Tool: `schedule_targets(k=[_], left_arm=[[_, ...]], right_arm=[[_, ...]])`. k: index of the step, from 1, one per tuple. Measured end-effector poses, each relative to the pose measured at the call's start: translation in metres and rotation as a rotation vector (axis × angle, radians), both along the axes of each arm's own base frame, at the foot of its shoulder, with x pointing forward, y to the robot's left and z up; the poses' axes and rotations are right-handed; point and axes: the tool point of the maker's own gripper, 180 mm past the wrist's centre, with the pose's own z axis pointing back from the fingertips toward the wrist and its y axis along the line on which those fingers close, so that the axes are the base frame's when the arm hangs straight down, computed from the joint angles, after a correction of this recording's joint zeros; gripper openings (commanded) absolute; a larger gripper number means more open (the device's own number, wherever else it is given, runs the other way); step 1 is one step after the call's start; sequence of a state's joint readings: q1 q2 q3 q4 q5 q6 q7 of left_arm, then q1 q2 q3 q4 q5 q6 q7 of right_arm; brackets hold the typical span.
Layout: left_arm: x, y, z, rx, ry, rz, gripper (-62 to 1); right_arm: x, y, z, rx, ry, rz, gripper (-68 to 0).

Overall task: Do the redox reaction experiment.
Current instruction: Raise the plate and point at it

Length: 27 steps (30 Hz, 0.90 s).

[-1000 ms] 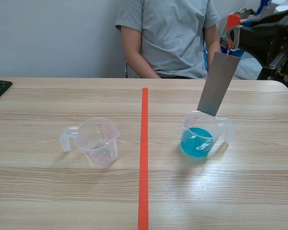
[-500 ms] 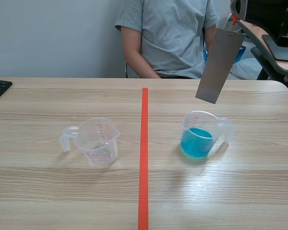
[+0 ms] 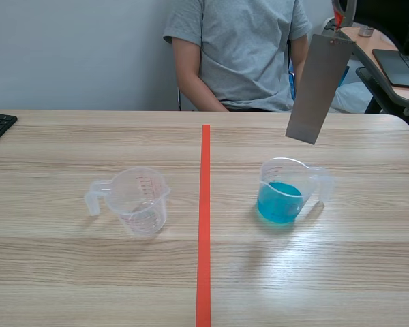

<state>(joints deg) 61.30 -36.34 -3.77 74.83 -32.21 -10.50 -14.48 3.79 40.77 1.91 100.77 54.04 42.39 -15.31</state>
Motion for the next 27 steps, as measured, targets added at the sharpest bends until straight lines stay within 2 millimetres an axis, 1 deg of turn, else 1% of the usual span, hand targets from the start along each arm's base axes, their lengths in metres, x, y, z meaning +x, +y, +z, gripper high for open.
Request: schedule_targets(k=[5,9,11,14,19,23,27], left_arm=[[0.000,-0.001,0.000,-0.003,0.000,-0.002,-56.2],[0.005,-0.003,0.004,-0.008,-0.006,-0.034,-56.2],[0.013,-0.005,0.009,-0.009,-0.020,-0.069,-56.2],[0.029,-0.013,0.020,-0.018,-0.058,-0.129,-56.2],[0.059,-0.038,0.044,-0.055,-0.138,-0.245,-56.2],[0.082,-0.067,0.070,-0.103,-0.215,-0.350,-56.2],[0.110,-0.095,0.096,-0.133,-0.296,-0.460,-56.2]], right_arm=[[0.000,0.000,0.000,0.000,0.000,0.000,-66.2],[0.000,0.000,0.000,0.000,0.000,0.000,-66.3],[0.000,0.000,0.000,0.001,0.000,0.000,-66.2],[0.000,0.000,0.000,0.000,0.000,0.000,-66.3],[0.000,0.000,0.000,0.000,0.000,0.000,-66.3],[0.000,0.000,0.000,0.000,0.000,0.000,-66.3],[0.000,0.000,0.000,0.000,0.000,0.000,-66.3]])
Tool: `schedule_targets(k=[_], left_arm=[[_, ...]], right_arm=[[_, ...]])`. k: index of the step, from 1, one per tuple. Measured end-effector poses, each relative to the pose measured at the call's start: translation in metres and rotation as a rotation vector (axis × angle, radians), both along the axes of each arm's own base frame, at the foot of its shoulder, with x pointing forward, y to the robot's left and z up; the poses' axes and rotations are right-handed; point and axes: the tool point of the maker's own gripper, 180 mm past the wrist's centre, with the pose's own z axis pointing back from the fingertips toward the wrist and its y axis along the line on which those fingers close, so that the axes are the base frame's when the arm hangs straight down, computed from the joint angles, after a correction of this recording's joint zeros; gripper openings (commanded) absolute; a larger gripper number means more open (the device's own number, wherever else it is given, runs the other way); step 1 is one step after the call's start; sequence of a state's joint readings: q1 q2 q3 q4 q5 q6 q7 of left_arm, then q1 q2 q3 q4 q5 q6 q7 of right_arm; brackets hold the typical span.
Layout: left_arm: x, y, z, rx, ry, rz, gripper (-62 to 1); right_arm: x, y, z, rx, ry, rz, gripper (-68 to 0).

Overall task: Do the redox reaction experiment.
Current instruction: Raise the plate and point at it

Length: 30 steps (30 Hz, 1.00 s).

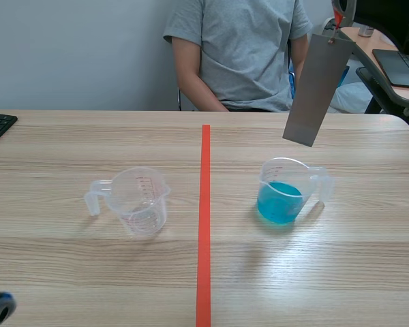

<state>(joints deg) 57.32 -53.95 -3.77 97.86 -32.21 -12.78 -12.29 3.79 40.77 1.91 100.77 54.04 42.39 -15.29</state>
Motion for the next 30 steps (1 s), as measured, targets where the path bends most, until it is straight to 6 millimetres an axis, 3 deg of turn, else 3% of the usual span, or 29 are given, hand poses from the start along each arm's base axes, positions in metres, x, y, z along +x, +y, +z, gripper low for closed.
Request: schedule_targets(k=[8,12,24,30], left_arm=[[0.071,-0.029,0.070,-0.033,-0.257,-0.165,-56.2],[0.095,-0.041,0.096,-0.022,-0.364,-0.230,-56.2],[0.113,-0.104,0.101,-0.082,-0.415,-0.364,-56.2],[0.135,-0.130,0.081,-0.110,-0.417,-0.366,-56.2]], right_arm=[[0.000,0.000,0.000,0.000,0.000,0.000,-66.3],[0.000,0.000,0.000,0.000,0.000,0.000,-66.3],[0.000,0.000,0.000,0.000,0.000,0.000,-66.2],[0.000,0.000,0.000,0.000,0.000,0.000,-66.3]])
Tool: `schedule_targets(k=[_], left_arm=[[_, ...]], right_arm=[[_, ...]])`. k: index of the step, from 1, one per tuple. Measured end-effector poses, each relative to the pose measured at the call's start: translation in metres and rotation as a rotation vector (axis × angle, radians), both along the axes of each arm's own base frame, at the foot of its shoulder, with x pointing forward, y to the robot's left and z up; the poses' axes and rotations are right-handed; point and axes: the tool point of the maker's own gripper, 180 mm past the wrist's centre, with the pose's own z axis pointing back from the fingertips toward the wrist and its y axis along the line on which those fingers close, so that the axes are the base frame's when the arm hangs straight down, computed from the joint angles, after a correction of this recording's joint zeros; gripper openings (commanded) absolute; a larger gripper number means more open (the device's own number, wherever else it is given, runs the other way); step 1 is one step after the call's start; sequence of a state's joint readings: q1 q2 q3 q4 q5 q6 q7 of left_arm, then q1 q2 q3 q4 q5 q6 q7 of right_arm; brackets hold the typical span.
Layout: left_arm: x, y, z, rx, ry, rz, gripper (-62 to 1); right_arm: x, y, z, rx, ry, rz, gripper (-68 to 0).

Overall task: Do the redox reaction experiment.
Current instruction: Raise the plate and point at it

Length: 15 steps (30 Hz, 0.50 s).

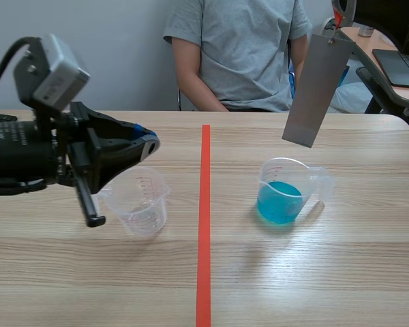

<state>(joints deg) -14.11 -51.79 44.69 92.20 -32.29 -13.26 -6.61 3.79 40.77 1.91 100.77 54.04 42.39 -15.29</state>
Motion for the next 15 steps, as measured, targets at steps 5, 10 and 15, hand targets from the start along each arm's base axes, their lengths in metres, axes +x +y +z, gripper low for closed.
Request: schedule_targets(k=[5,10,15], left_arm=[[0.018,-0.026,-0.019,-0.003,0.024,-0.009,-56.2],[0.033,-0.056,-0.023,-0.012,-0.005,-0.033,-56.3],[0.041,-0.084,-0.033,-0.026,0.020,-0.054,-56.2]], right_arm=[[0.000,0.000,0.000,0.000,0.000,0.000,-66.3],[0.000,0.000,0.000,0.000,0.000,0.000,-66.3],[0.000,0.000,0.000,0.000,0.000,0.000,-66.3]])
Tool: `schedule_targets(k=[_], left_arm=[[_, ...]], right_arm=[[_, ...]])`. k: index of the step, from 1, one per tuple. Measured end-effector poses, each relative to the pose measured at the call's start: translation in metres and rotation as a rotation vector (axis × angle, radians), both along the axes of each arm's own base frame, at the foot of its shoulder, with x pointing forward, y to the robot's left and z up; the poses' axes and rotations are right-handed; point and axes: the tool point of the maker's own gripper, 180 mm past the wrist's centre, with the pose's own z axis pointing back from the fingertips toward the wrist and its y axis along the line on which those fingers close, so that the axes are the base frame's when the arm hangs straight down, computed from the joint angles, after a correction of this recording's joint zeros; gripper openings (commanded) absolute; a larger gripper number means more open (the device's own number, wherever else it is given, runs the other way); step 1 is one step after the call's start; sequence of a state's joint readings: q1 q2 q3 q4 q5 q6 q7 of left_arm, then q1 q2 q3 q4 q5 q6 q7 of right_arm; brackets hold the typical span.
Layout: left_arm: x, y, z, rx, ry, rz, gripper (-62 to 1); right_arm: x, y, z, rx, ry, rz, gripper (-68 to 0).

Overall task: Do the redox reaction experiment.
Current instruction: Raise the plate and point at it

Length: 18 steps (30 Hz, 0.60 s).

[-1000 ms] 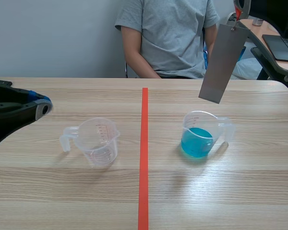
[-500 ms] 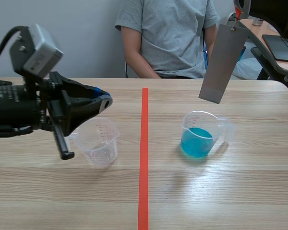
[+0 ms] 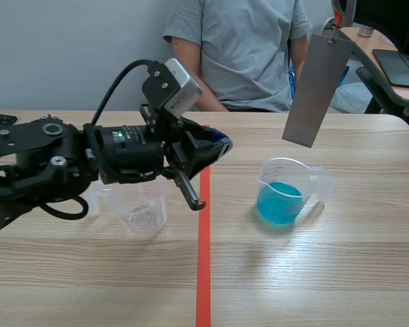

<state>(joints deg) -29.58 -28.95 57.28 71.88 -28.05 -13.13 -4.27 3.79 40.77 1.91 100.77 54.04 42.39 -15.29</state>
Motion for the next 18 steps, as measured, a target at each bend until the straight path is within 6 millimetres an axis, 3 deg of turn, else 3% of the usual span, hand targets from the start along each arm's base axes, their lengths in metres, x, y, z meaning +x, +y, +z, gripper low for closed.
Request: schedule_targets(k=[11,18], left_arm=[[0.017,-0.044,-0.017,0.004,0.013,-0.001,-56.2],[0.030,-0.056,-0.003,-0.062,-0.024,0.037,-56.3]], right_arm=[[0.000,0.000,0.000,0.000,0.000,0.000,-66.3],[0.000,0.000,0.000,0.000,0.000,0.000,-66.3]])
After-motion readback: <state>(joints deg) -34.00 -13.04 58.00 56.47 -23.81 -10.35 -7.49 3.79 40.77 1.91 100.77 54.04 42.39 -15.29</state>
